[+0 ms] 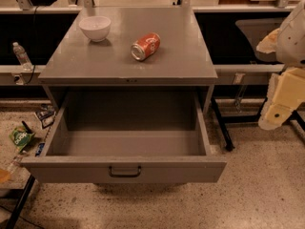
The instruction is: Place coke can into top drawer
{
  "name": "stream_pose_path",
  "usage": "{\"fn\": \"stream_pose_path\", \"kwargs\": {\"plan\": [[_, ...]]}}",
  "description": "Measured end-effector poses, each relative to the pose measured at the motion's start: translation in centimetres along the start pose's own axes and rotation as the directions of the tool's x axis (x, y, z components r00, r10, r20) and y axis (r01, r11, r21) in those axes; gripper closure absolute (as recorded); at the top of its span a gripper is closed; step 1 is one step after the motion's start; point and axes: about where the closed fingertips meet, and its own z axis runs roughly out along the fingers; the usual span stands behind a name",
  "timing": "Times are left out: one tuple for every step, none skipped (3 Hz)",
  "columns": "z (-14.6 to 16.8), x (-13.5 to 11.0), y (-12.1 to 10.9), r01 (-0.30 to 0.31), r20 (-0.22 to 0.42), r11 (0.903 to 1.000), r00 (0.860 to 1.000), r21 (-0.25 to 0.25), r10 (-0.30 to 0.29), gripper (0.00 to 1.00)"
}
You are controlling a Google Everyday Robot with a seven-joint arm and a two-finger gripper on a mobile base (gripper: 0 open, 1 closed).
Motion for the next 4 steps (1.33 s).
{"fn": "stream_pose_path", "kwargs": {"plan": [[0.0, 0.0, 0.0, 0.000, 0.000, 1.0000, 1.000, 0.000, 0.000, 0.00], [0.7, -1.0, -1.1, 0.060, 0.011, 0.9982, 0.998, 0.003, -0.060, 0.00], [3.3, -3.1, -4.5, 0.208, 0.028, 0.9775, 0.978, -0.035, -0.207, 0.00], [6.0, -5.6, -9.1, 0.373, 0.043, 0.9256, 0.928, -0.065, -0.371, 0.00]]}}
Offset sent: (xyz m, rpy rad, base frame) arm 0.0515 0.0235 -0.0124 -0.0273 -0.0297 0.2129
